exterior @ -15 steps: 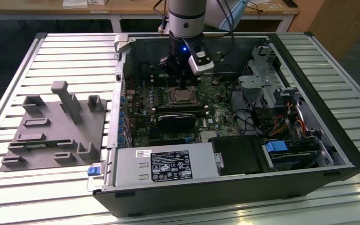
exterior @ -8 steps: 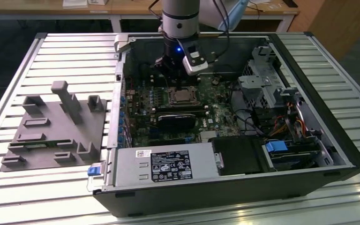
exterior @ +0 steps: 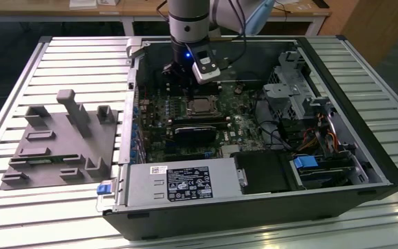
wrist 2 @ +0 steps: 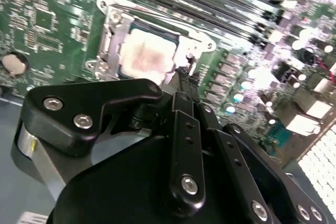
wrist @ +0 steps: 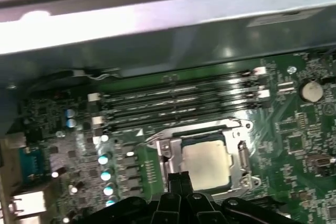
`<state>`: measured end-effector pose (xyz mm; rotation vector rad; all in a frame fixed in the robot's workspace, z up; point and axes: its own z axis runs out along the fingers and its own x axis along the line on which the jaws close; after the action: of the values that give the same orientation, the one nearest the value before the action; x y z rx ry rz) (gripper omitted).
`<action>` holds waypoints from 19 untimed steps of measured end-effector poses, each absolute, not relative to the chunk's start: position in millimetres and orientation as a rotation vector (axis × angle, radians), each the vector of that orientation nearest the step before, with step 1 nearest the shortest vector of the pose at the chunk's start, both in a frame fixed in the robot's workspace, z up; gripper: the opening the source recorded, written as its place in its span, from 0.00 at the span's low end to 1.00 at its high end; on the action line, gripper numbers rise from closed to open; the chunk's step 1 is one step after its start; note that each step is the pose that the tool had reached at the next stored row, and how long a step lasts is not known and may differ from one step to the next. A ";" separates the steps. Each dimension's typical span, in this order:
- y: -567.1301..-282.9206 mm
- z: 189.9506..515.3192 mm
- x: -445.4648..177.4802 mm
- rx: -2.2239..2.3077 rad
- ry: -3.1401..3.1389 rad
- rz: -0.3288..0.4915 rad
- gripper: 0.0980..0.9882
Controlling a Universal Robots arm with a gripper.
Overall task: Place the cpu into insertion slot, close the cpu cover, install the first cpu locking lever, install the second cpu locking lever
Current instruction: 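Install the first cpu locking lever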
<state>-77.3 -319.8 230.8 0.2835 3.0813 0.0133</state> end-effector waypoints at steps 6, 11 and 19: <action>-319.8 230.9 -95.3 0.283 3.073 0.014 0.00; -319.8 230.9 -100.7 0.283 3.072 0.028 0.00; -319.8 240.5 -100.9 0.283 3.072 0.029 0.00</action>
<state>-100.9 -319.8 240.5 0.2830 3.0721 0.0287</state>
